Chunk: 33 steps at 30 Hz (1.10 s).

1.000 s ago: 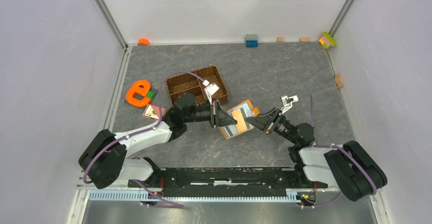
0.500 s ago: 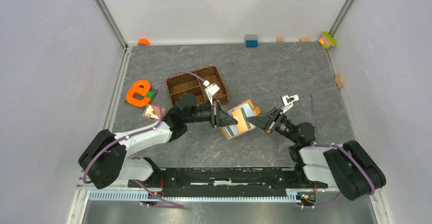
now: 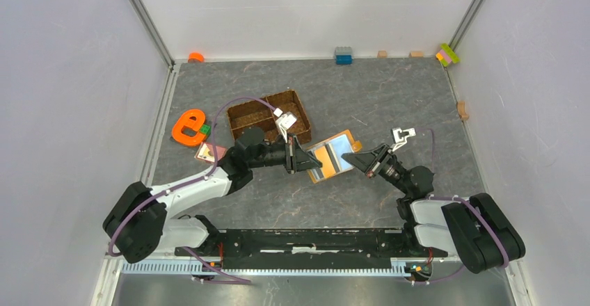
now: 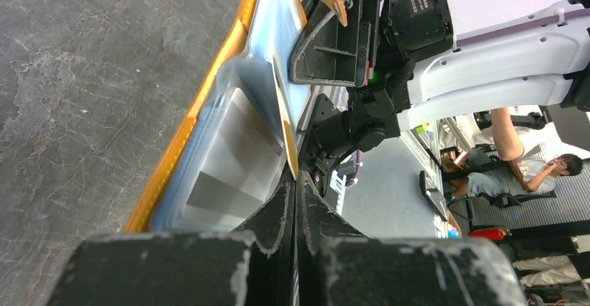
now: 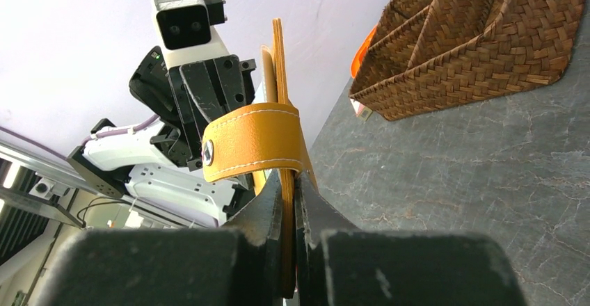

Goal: Take the credit cards out of the card holder
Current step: Remove the credit card from the card holder.

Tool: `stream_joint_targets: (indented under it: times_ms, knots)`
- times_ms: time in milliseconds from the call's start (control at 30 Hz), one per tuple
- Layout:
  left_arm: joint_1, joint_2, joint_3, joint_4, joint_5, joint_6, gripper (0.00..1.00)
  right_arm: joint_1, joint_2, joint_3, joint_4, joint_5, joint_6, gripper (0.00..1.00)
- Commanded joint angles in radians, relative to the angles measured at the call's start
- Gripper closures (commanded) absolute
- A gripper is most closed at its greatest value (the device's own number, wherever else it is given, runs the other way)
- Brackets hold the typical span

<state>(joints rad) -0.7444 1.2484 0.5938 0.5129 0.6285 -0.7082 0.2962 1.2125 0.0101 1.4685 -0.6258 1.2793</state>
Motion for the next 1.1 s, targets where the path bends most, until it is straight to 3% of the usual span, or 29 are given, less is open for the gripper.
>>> stream_joint_targets:
  times_ms: [0,267,367,467,633,900,1000,1067]
  knots:
    - [0.005,-0.038,0.025,0.016,-0.004,0.049,0.98,-0.013,-0.011,-0.083,0.46,0.021,0.014,1.0]
    - [0.005,0.002,0.036,0.045,0.027,0.024,0.92,0.027,0.016,-0.052,0.474,-0.005,0.01,1.0]
    - [0.005,-0.001,0.034,0.045,0.019,0.025,0.86,0.037,0.024,-0.048,0.472,-0.004,0.005,1.0]
    - [0.005,-0.005,0.032,0.037,0.009,0.028,0.7,0.041,0.03,-0.048,0.482,-0.003,0.013,1.0]
    - [0.005,-0.001,0.032,0.036,0.003,0.029,0.64,0.045,0.035,-0.048,0.49,-0.003,0.02,1.0]
    - [0.005,0.018,0.038,0.018,-0.03,0.029,0.69,0.055,0.042,-0.043,0.487,-0.005,0.016,1.0]
    - [0.006,0.019,0.043,-0.014,-0.064,0.049,0.91,0.055,0.032,-0.045,0.451,0.001,-0.008,1.0]
    - [0.012,0.012,0.042,-0.036,-0.088,0.052,0.98,0.053,0.013,-0.052,0.436,0.009,-0.022,1.0]
